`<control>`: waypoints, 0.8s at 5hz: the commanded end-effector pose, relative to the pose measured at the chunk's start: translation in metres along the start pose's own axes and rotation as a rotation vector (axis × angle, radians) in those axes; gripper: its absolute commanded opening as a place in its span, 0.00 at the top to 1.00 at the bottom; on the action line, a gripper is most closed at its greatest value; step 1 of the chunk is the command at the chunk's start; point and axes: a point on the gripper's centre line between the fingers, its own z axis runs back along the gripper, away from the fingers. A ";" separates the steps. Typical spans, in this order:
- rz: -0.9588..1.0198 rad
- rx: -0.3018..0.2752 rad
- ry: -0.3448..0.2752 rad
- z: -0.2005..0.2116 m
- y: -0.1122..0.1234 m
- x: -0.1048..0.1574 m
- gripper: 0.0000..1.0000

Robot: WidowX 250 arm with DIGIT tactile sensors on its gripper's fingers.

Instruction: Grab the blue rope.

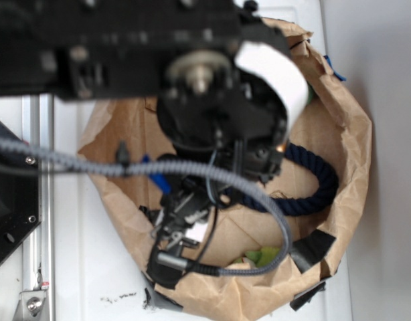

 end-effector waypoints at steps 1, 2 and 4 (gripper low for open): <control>0.006 0.014 -0.031 0.008 -0.002 0.001 0.00; 0.006 0.014 -0.031 0.008 -0.002 0.001 0.00; -0.106 0.095 -0.036 -0.087 0.031 0.004 0.00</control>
